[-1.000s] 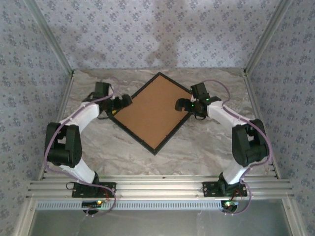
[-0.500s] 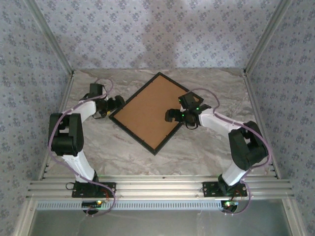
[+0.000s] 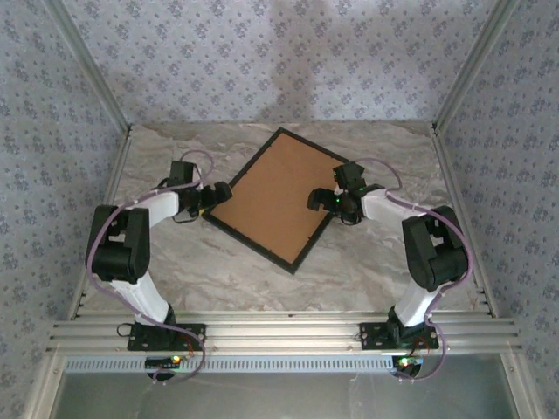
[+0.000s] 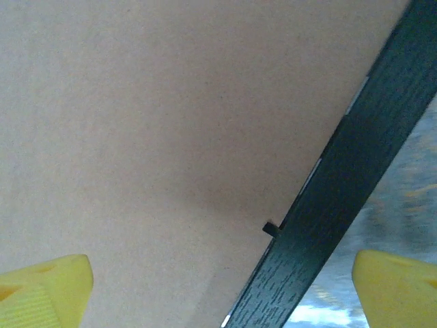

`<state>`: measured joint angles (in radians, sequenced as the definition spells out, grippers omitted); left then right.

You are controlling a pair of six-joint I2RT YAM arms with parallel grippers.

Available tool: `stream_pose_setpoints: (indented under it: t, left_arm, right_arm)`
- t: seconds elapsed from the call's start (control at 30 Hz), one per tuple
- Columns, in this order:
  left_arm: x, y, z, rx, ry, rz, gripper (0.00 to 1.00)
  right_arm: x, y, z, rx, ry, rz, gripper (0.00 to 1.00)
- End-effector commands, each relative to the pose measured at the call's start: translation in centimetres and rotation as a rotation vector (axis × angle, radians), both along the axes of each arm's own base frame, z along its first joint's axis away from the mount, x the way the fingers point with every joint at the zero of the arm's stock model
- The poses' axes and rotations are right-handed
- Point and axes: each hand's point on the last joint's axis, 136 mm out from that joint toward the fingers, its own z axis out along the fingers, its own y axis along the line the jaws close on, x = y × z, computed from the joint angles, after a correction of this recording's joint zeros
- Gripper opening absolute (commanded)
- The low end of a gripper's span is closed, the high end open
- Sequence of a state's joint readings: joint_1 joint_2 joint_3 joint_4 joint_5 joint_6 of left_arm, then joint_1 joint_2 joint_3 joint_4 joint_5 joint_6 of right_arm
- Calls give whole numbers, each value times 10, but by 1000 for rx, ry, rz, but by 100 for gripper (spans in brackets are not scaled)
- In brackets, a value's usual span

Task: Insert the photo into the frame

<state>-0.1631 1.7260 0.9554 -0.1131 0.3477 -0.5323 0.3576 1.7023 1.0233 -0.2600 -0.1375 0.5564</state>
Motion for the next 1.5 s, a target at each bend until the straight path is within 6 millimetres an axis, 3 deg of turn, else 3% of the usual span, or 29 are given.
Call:
stream_pose_setpoints:
  t: [0.0, 0.1, 0.2, 0.37, 0.53, 0.57, 0.63, 0.77, 0.97, 1.07, 1.2, 1.3, 1.47]
  left_arm:
    - [-44, -41, 1, -97, 91, -77, 96]
    - [-55, -47, 8, -101, 92, -74, 96]
    - [-54, -39, 21, -98, 63, -40, 97]
    - [-40, -9, 41, -84, -1, 80, 98]
    - [-29, 21, 44, -188, -18, 185, 99]
    - [-27, 25, 44, -208, -19, 194, 98]
    - [-27, 30, 43, -233, -16, 205, 99]
    - [-32, 31, 44, -252, -21, 194, 98]
    - [-41, 27, 36, -266, -5, 171, 99]
    - [-43, 25, 32, -278, 5, 164, 98]
    - [-41, 23, 32, -290, 10, 158, 99]
    - [-40, 23, 33, -289, 8, 160, 98]
    - [-40, 23, 31, -295, 21, 165, 99]
  right_arm:
    - [-8, -23, 17, -135, -35, 64, 98]
    - [-15, -21, 32, -192, -61, 155, 95]
    - [-26, 1, 44, -239, -93, 296, 91]
    - [-59, 79, 47, -277, -172, 683, 83]
    - [-91, 149, 36, -343, -304, 1008, 81]
    - [-92, 168, 45, -327, -356, 1058, 81]
    - [-101, 188, 37, -353, -394, 1152, 81]
    - [-100, 213, 18, -428, -465, 1254, 81]
    - [-83, 227, 5, -487, -572, 1258, 79]
    - [-87, 227, -10, -533, -564, 1307, 76]
    - [-96, 224, -26, -544, -538, 1358, 62]
    - [-99, 219, -34, -552, -517, 1370, 60]
    - [-101, 217, -35, -558, -514, 1396, 35]
